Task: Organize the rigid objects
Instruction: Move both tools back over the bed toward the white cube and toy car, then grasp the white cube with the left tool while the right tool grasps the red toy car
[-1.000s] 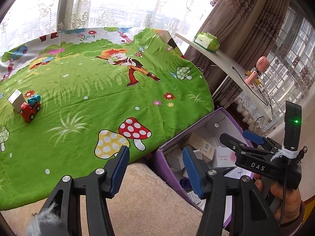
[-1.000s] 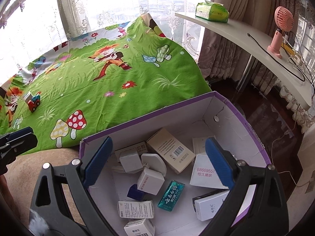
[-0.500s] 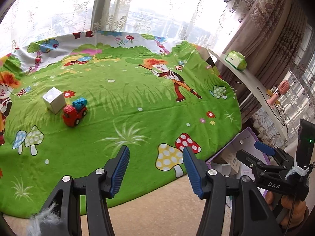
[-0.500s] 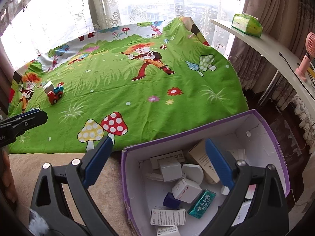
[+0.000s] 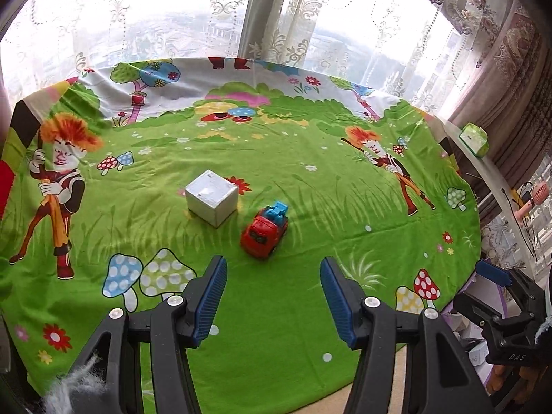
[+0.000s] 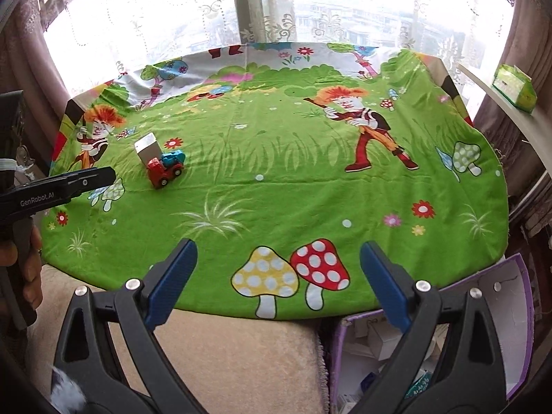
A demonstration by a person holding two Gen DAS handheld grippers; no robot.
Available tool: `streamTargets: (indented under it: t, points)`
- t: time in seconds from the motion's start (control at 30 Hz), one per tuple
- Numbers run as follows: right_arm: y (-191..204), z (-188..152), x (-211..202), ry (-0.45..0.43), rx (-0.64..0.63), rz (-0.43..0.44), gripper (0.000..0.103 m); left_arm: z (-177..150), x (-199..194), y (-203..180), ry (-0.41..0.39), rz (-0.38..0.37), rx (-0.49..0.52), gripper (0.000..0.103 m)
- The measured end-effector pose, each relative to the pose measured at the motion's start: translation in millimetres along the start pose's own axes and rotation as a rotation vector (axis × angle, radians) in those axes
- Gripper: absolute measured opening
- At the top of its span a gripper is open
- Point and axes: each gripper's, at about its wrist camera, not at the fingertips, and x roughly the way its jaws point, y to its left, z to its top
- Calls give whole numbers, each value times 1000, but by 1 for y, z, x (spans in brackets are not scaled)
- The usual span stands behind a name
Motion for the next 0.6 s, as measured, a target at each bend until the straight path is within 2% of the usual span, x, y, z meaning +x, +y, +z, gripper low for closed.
streamTargets:
  t: [0.33,0.6]
  points:
    - [54,29,47,44,-126,85,96,24,32,33,20,26,44,57]
    - [81,45,82,74,-282,158,96,42,64,38,40,53,136,57]
